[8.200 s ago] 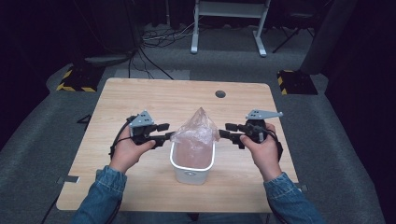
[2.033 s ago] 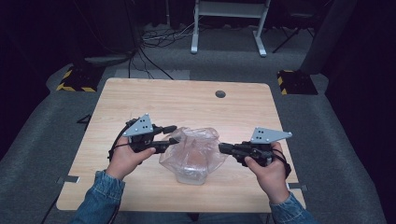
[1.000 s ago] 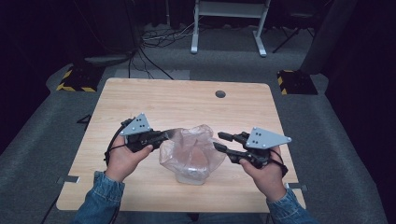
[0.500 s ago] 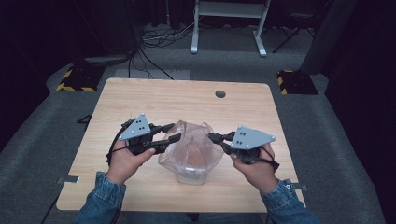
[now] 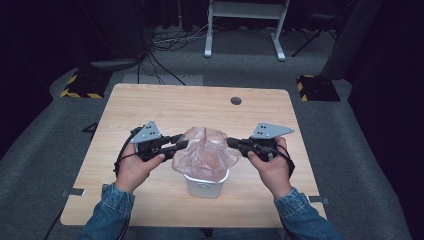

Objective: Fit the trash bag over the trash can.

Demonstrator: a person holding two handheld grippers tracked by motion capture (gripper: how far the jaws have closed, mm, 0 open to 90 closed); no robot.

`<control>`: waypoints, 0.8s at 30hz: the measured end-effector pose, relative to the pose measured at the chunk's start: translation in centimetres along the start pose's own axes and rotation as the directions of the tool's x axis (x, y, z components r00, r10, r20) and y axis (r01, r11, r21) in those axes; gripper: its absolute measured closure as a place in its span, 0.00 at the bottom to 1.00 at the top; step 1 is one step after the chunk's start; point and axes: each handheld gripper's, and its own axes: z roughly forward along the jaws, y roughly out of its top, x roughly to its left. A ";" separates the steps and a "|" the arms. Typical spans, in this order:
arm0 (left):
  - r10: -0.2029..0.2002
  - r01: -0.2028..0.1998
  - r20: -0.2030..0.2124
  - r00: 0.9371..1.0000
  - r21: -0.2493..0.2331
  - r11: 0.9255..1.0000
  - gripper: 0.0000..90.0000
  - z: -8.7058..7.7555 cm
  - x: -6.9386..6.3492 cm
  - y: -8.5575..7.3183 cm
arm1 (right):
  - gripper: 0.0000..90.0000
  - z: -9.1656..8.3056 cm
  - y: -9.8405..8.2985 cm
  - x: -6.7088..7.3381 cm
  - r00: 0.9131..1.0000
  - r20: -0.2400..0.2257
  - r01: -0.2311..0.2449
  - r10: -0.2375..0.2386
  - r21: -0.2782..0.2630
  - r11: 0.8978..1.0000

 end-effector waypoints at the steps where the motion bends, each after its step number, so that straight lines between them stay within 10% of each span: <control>1: -0.023 0.023 0.001 1.000 0.017 1.000 0.79 0.1 0.2 -0.3 | 1.00 0.1 -0.2 -0.1 1.000 0.008 -0.005 0.005 0.015 1.000; 8: -0.087 0.084 0.022 0.996 0.113 0.990 0.80 1.3 1.3 -1.7 | 1.00 1.0 -1.3 -1.0 0.999 0.005 -0.038 0.037 0.086 0.996; 19: -0.030 0.025 0.021 0.999 0.217 0.976 0.80 2.9 0.8 -3.7 | 1.00 2.6 -3.6 -1.1 0.996 -0.048 -0.069 0.080 0.201 0.977; 24: -0.042 0.045 -0.021 0.999 0.155 0.987 0.56 1.9 0.8 -4.2 | 0.80 2.2 -4.0 -1.2 0.997 -0.032 -0.059 0.066 0.193 0.979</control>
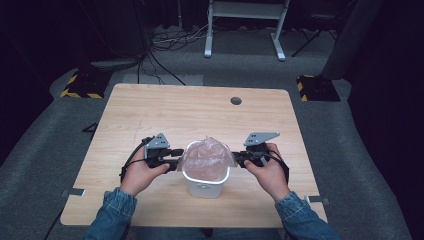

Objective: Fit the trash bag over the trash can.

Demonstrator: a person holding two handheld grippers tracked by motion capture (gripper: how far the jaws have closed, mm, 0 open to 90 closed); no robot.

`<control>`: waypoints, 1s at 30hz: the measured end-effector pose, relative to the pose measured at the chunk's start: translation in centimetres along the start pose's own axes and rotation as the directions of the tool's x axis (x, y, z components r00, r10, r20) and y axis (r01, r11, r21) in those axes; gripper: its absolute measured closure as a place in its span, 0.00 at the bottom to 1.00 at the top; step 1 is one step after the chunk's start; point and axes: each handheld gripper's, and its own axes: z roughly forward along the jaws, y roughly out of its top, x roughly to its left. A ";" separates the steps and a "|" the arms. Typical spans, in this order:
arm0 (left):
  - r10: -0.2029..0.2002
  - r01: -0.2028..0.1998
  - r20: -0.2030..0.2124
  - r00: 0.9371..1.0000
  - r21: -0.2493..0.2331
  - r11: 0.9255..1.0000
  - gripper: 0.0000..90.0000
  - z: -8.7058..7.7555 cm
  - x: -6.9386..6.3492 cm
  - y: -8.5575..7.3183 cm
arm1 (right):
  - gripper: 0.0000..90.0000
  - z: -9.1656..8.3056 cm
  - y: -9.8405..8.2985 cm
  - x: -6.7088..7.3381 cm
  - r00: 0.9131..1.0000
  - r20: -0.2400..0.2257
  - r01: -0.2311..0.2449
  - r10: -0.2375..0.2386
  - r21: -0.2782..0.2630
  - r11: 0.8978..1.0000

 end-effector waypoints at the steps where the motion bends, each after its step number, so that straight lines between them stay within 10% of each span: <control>1: -0.011 0.010 -0.013 1.000 -0.037 0.999 0.51 -0.6 0.1 0.0 | 0.72 -0.5 0.0 -0.1 1.000 0.022 0.004 -0.003 -0.028 1.000; 6: -0.009 -0.004 -0.076 0.997 -0.179 0.984 0.45 -3.9 0.0 0.6 | 0.58 -3.5 0.6 -0.5 0.996 0.087 -0.012 0.027 -0.162 0.987; 10: 0.049 -0.058 -0.044 0.998 -0.238 0.970 0.45 -6.2 -1.4 1.2 | 0.52 -5.7 1.5 0.1 0.996 0.094 0.020 0.001 -0.228 0.973; 13: 0.078 -0.067 0.045 0.996 -0.208 0.976 0.43 -6.3 -2.6 1.0 | 0.44 -6.4 2.2 1.0 0.999 0.016 0.036 -0.033 -0.252 0.967; 17: 0.107 -0.094 0.099 0.989 -0.128 0.987 0.43 -5.1 -3.4 0.5 | 0.39 -5.0 2.5 1.9 0.991 -0.123 0.021 -0.043 -0.176 0.984; 24: 0.125 -0.102 0.152 0.980 -0.150 0.983 0.98 -5.2 -3.8 0.0 | 0.92 -4.4 1.9 3.2 0.970 -0.186 0.128 -0.158 -0.164 0.978; 30: 0.246 -0.222 0.122 0.962 -0.177 0.959 1.00 -5.7 -5.4 -1.1 | 0.97 -5.1 0.2 4.1 0.938 -0.245 0.203 -0.246 -0.185 0.961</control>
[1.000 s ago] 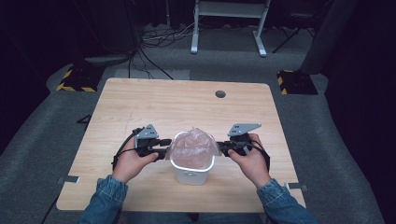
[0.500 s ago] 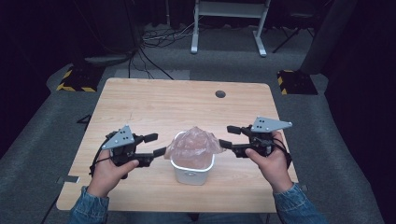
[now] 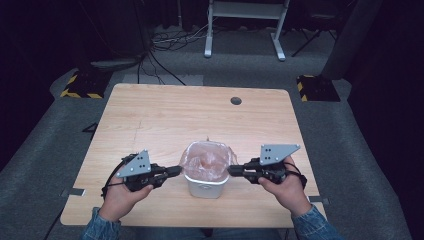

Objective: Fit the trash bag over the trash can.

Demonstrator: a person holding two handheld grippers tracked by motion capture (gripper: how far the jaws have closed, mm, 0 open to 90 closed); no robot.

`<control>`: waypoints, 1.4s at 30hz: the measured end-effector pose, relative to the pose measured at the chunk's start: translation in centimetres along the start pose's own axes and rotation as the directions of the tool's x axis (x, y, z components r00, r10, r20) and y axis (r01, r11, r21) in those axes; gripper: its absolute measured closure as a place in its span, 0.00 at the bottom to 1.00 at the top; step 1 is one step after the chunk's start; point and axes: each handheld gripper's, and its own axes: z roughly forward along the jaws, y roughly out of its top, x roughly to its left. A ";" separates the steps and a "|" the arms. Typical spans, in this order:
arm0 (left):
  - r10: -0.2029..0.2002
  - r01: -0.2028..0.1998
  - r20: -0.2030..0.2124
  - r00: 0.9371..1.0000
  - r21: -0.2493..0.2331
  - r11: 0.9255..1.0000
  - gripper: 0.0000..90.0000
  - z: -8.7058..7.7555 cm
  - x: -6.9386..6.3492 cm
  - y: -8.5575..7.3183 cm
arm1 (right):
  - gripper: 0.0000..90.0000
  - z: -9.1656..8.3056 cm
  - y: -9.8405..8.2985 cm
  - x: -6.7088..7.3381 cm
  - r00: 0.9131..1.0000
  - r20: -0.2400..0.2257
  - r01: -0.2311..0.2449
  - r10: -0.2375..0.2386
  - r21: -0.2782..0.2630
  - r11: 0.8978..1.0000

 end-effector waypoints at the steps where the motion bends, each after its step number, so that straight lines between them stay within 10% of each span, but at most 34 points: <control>1: 0.024 -0.024 -0.003 1.000 0.006 1.000 1.00 0.0 -0.2 -0.1 | 0.97 -0.1 -0.4 0.2 1.000 -0.018 0.009 -0.009 0.002 1.000; 9: 0.109 -0.109 0.028 0.994 0.017 0.994 1.00 0.7 -1.0 -1.9 | 0.99 -0.1 -2.9 0.6 0.996 -0.090 0.015 -0.012 0.033 0.999; 20: 0.147 -0.147 0.006 0.989 -0.006 0.989 1.00 1.5 -0.6 -3.0 | 1.00 1.2 -2.5 0.5 0.997 -0.045 0.074 -0.070 0.100 0.992; 23: 0.187 -0.186 -0.008 0.982 0.049 0.981 1.00 1.8 -0.5 -3.5 | 0.97 1.0 -1.7 0.6 0.994 -0.056 0.096 -0.090 0.117 0.989; 27: 0.147 -0.147 0.013 0.989 0.005 0.989 1.00 2.2 0.1 -4.3 | 0.99 1.2 -1.1 1.1 0.989 -0.094 0.126 -0.115 0.121 0.985; 31: 0.185 -0.185 -0.005 0.983 -0.041 0.982 1.00 2.0 -0.5 -3.8 | 1.00 1.3 -2.0 0.7 0.990 -0.093 0.115 -0.103 0.129 0.985; 34: 0.195 -0.193 0.021 0.981 -0.082 0.978 1.00 1.6 -1.0 -3.1 | 1.00 1.9 -3.0 0.8 0.987 -0.063 0.159 -0.149 0.212 0.964; 42: 0.240 -0.240 0.005 0.971 0.033 0.970 1.00 2.6 -0.5 -4.5 | 0.97 2.1 -3.0 1.4 0.983 -0.081 0.176 -0.164 0.171 0.969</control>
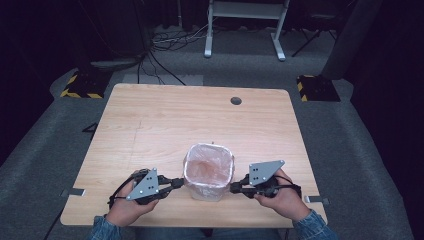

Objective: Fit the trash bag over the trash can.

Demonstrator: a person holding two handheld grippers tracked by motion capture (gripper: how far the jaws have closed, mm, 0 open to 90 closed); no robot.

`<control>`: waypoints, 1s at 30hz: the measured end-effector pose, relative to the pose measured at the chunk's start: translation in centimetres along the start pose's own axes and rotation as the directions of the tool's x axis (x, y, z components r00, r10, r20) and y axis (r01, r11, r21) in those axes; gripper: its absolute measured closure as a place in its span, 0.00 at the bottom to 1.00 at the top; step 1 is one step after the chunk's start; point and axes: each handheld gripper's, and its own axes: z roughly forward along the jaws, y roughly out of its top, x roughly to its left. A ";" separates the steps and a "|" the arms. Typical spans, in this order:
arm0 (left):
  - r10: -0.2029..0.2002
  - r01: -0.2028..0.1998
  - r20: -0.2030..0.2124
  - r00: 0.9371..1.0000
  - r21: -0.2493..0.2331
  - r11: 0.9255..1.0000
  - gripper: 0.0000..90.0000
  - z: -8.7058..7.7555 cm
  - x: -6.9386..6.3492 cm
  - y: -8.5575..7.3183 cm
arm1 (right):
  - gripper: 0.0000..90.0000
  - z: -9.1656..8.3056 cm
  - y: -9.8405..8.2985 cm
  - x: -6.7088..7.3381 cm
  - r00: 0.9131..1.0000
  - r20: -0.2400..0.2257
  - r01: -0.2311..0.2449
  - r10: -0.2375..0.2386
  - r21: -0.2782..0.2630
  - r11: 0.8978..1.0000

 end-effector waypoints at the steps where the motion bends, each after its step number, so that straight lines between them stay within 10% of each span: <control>1: 0.014 -0.014 -0.008 1.000 0.041 0.999 1.00 0.4 0.1 -0.2 | 0.97 0.0 0.0 0.1 1.000 0.000 0.004 -0.004 0.006 1.000; 6: -0.059 0.060 -0.018 0.998 0.077 0.995 0.98 1.6 0.4 -1.4 | 0.97 1.6 -1.1 0.0 1.000 0.008 -0.008 0.007 0.129 0.992; 8: -0.099 0.101 -0.045 0.994 0.052 0.993 0.74 1.1 0.5 -1.5 | 0.80 1.5 -1.1 0.1 1.000 0.008 -0.025 0.024 0.112 0.993; 15: -0.227 0.234 0.063 0.972 -0.157 0.959 0.42 -2.4 -0.3 -0.3 | 0.62 -2.6 -1.1 -0.3 0.994 -0.042 -0.098 0.096 -0.055 0.994; 19: -0.230 0.241 0.087 0.969 -0.145 0.960 0.35 -2.9 -1.0 0.9 | 0.58 -5.3 -1.2 -1.9 0.986 -0.034 -0.168 0.165 -0.230 0.958; 21: -0.254 0.256 0.035 0.967 -0.099 0.962 0.34 -2.4 -1.2 1.1 | 0.54 -6.0 -1.4 -2.9 0.969 0.019 -0.229 0.246 -0.299 0.926; 22: -0.248 0.248 0.003 0.969 -0.067 0.966 0.32 -2.0 -1.3 1.1 | 0.54 -6.0 -1.4 -3.5 0.956 0.096 -0.241 0.279 -0.291 0.926; 25: -0.216 0.218 -0.081 0.973 0.015 0.976 0.32 -0.4 -1.4 0.9 | 0.52 -4.8 -1.5 -5.4 0.889 0.280 -0.295 0.363 -0.257 0.920; 30: -0.239 0.248 -0.119 0.964 0.067 0.966 0.34 1.4 -0.8 0.5 | 0.48 -0.9 -1.2 -8.4 0.883 0.263 -0.325 0.389 -0.254 0.911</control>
